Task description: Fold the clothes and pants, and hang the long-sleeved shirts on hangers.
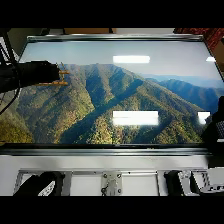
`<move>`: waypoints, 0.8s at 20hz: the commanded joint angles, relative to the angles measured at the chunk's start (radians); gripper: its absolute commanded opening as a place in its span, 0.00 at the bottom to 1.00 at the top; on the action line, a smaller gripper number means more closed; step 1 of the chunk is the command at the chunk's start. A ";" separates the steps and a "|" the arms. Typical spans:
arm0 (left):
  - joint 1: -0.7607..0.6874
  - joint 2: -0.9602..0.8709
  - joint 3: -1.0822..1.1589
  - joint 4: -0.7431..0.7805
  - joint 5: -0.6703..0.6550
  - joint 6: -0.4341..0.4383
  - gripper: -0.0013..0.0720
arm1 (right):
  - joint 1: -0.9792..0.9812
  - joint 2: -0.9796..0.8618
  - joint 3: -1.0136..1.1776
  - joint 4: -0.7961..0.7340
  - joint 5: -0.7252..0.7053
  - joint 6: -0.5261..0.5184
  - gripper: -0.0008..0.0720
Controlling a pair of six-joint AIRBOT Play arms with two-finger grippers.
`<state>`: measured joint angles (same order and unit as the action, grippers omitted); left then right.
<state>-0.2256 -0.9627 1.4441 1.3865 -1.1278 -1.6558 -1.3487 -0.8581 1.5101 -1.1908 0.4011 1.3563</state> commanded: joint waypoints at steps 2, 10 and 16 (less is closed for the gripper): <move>0.001 0.000 0.000 0.000 -0.024 -0.001 0.04 | -0.023 -0.039 0.000 -0.002 0.035 0.033 0.03; -0.001 0.000 0.000 -0.002 -0.029 -0.001 0.04 | -0.023 -0.059 0.000 -0.003 0.126 0.032 0.04; -0.001 -0.001 0.000 0.000 -0.028 0.000 0.04 | -0.023 -0.032 0.000 -0.002 0.138 0.032 0.90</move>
<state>-0.2260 -0.9630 1.4441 1.3846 -1.1572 -1.6569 -1.3712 -0.9058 1.5097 -1.1946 0.5411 1.3880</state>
